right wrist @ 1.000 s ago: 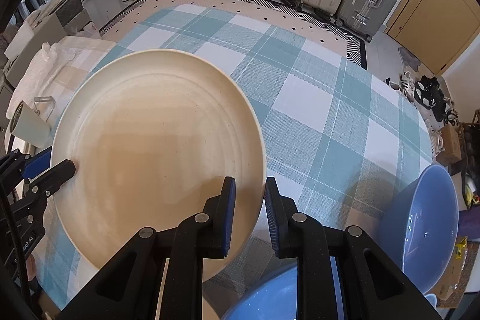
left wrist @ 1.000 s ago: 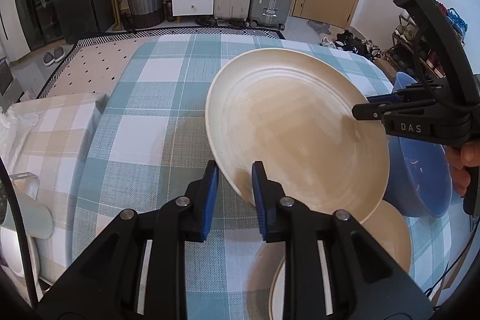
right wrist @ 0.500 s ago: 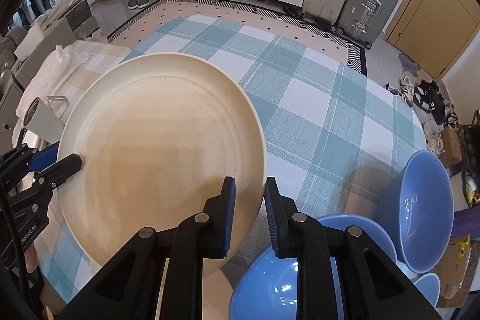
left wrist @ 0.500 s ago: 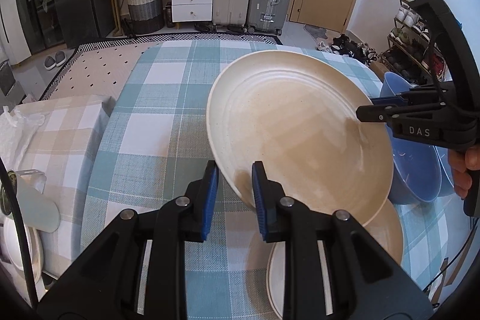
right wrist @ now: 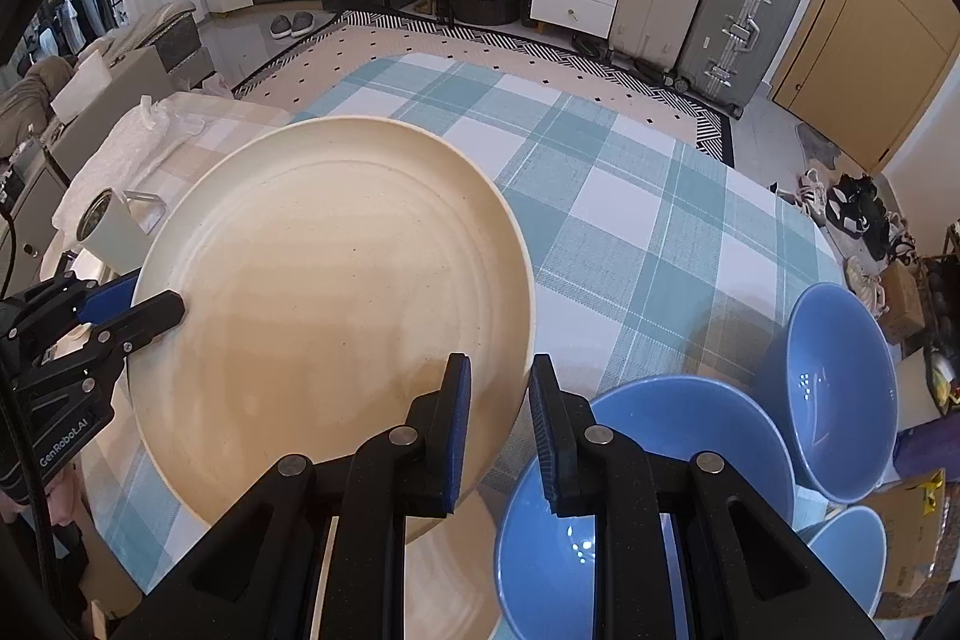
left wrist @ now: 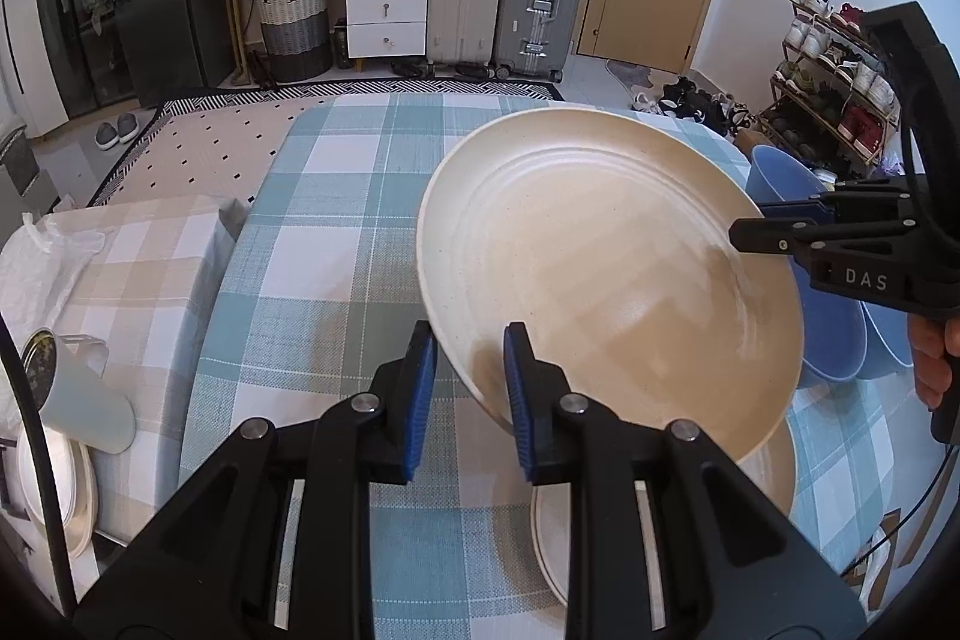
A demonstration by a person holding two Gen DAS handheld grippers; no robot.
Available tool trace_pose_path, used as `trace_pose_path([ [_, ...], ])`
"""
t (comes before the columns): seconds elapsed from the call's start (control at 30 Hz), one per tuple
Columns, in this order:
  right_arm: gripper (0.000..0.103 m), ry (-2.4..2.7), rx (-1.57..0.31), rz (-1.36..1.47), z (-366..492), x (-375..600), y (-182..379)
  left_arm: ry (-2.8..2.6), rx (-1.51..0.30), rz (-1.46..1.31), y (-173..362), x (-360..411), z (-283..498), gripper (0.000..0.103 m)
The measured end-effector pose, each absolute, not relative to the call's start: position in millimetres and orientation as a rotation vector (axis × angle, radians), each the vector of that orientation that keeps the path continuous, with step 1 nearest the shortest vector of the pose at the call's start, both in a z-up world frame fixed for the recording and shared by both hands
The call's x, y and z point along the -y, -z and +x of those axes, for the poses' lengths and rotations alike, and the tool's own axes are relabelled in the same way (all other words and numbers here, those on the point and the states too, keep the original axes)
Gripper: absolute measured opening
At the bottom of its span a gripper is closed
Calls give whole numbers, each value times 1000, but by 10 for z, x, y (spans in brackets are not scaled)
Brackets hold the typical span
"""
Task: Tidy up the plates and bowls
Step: 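Lift the gripped cream plates with both tools and carry them beside the blue bowls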
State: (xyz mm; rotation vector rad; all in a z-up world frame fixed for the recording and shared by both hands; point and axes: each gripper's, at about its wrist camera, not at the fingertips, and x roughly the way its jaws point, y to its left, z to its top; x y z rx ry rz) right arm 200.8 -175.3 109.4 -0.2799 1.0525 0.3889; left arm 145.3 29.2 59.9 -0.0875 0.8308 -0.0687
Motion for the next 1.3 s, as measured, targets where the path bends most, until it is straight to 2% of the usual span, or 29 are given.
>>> trace_pose_path([
  [0.57,20,-399,-990,-242,1504,1861,-1181,71,-798,-69,-718,-229,1105,20],
  [1.3,20,-404,-925,-208,1128,2014,-1162,88,-795,-73,-606,-164,937,20],
])
